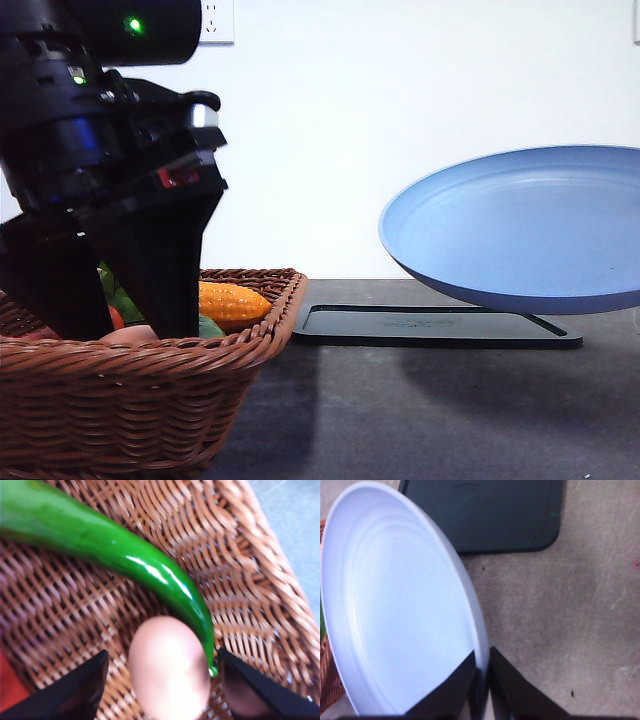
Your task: Transfer egg from basket to plate and serve
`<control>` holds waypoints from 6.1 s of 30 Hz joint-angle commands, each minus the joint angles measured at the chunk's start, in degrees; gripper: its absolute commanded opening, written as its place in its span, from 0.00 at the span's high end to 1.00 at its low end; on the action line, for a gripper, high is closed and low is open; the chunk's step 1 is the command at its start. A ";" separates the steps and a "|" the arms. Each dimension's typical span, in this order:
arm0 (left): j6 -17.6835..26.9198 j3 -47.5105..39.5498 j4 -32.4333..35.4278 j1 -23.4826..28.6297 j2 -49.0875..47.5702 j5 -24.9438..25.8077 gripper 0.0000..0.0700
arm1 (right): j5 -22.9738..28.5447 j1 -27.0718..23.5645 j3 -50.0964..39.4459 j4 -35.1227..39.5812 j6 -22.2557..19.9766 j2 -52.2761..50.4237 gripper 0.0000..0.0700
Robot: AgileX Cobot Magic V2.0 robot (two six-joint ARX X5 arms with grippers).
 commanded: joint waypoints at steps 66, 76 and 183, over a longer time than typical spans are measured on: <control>6.86 32.57 -9.10 -13.76 8.20 0.24 0.73 | -11.77 12.61 5.90 -2.10 3.14 13.34 1.00; 7.80 32.57 -9.12 -13.96 15.78 0.25 0.73 | -11.78 12.68 5.90 -2.14 2.54 13.35 1.00; 15.51 38.05 -14.33 1.23 -11.11 -15.22 1.00 | 7.31 3.01 62.75 -23.95 -10.66 52.07 1.00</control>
